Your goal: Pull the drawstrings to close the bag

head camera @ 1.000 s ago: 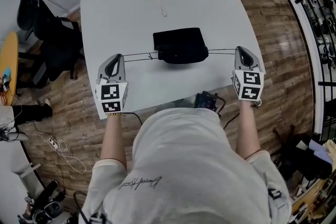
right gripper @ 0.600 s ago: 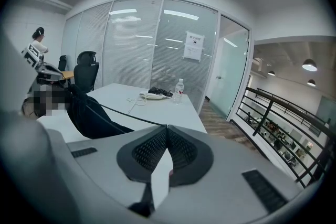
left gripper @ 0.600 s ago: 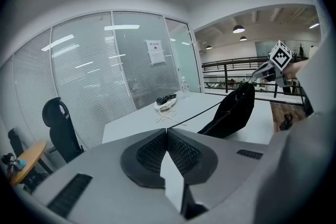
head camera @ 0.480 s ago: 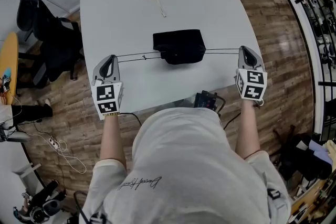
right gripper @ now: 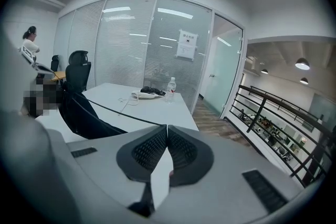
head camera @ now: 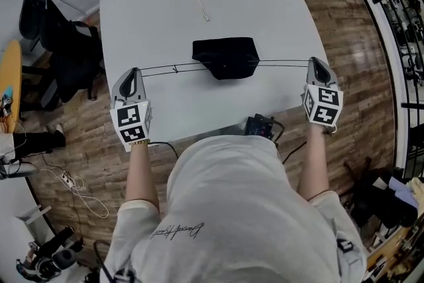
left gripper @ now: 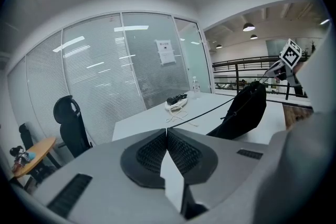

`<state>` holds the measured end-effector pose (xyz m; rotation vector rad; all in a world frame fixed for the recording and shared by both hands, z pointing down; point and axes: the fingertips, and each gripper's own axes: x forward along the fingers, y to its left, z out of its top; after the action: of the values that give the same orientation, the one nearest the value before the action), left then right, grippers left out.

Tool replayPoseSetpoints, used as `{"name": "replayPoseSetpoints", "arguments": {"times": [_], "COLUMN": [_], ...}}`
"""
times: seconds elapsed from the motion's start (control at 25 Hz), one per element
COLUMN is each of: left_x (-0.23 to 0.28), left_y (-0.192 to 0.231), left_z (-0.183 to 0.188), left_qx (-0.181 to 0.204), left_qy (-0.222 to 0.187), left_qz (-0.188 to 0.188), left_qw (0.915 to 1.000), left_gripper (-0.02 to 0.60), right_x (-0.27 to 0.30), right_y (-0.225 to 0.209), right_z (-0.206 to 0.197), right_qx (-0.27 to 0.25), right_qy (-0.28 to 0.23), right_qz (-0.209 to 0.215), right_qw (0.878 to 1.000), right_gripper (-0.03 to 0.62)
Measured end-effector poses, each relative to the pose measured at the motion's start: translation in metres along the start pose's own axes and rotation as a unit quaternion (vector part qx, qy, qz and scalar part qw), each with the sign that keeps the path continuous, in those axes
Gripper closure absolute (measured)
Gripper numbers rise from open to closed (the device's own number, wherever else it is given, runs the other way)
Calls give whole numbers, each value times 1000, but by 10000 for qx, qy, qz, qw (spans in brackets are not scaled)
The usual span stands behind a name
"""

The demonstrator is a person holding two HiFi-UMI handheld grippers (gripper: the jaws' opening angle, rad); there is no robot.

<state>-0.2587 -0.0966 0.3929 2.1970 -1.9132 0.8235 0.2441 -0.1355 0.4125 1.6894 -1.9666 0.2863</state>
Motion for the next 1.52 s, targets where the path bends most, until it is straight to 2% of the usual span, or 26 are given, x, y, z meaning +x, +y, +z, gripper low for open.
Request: {"name": "replayPoseSetpoints", "arguments": {"times": [0.6, 0.72, 0.88, 1.08, 1.32, 1.52], "left_x": [1, 2, 4, 7, 6, 7], "left_y": [11, 10, 5, 3, 1, 1], "left_z": [8, 12, 13, 15, 18, 19], "left_qx": [-313, -261, -42, 170, 393, 514], "left_qy": [-107, -135, -117, -109, -155, -166], "left_qz": [-55, -95, -181, -243, -336, -382], "left_qw": [9994, 9995, 9998, 9995, 9985, 9978], "left_gripper": [560, 560, 560, 560, 560, 560], "right_x": [3, 3, -1, 0, -4, -3], "right_y": [-7, -9, -11, -15, -11, -11], "right_z": [9, 11, 13, 15, 22, 21], "right_qx": [120, 68, -624, -794, -1831, -1926], "right_qy": [-106, -155, -175, -179, -245, -238], "right_qz": [53, 13, -172, -223, -483, -464], "right_qw": [9999, 9999, 9977, 9964, 9816, 9799], "right_gripper": [560, 561, 562, 562, 562, 562]}}
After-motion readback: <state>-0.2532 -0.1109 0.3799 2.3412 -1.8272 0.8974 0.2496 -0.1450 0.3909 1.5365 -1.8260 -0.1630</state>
